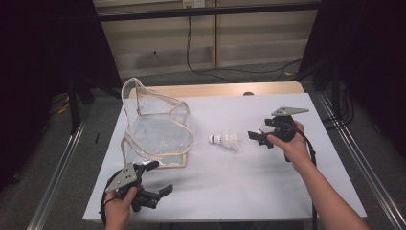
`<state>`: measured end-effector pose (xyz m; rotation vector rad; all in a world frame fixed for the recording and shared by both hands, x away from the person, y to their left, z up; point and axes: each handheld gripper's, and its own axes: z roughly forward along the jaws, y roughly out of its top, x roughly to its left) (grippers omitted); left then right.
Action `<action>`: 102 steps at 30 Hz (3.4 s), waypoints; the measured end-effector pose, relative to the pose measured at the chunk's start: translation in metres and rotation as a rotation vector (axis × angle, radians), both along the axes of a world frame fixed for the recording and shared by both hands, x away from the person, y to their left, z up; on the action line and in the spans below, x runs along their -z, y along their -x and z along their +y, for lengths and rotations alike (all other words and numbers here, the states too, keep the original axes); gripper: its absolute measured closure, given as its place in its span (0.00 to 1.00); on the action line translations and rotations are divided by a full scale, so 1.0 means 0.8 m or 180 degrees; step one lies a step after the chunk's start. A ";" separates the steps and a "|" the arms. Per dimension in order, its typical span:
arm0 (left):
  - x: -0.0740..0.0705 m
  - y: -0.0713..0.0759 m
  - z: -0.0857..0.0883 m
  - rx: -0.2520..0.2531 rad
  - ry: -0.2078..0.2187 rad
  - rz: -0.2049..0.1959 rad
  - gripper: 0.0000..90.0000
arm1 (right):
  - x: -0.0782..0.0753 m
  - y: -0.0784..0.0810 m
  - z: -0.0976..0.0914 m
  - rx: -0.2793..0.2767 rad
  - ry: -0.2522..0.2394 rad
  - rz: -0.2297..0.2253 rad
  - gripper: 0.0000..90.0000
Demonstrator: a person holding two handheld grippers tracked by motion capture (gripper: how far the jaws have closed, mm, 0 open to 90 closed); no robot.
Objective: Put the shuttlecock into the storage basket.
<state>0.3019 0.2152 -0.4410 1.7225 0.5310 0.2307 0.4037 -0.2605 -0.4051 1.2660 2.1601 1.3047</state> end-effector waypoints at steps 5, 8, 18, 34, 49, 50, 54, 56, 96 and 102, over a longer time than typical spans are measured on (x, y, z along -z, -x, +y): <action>0.000 0.000 0.000 0.0002 -0.0007 -0.0005 0.01 | -0.002 0.001 -0.003 0.0023 -0.0005 0.0008 0.07; 0.000 0.000 0.000 0.0006 -0.0009 -0.0004 0.01 | -0.004 0.001 -0.004 0.0019 0.0018 -0.0003 0.07; 0.000 0.000 0.000 0.0012 -0.0002 0.0005 0.01 | -0.015 0.001 -0.014 0.0075 0.0033 -0.0050 0.07; 0.000 -0.001 0.001 0.0002 0.0001 0.0006 0.01 | -0.014 -0.006 -0.020 0.0146 0.0070 -0.0033 0.05; 0.001 -0.001 0.002 -0.0004 0.0018 0.0017 0.01 | -0.014 -0.012 -0.038 0.0278 0.0075 -0.0005 0.04; 0.001 -0.001 0.002 -0.0009 0.0022 0.0014 0.01 | -0.014 -0.012 -0.040 0.0275 0.0097 -0.0017 0.04; 0.001 -0.001 0.003 -0.0010 0.0026 0.0026 0.01 | -0.019 -0.013 -0.048 0.0328 0.0107 -0.0019 0.04; 0.001 -0.001 0.003 -0.0012 0.0024 0.0025 0.01 | -0.021 -0.014 -0.053 0.0355 0.0099 -0.0027 0.04; 0.003 -0.002 0.002 0.0003 -0.0012 0.0039 0.01 | 0.004 -0.039 -0.072 0.0564 0.0172 0.0110 0.05; 0.003 -0.002 0.002 -0.0004 -0.0004 0.0042 0.01 | 0.008 -0.043 -0.074 0.0595 0.0165 0.0119 0.05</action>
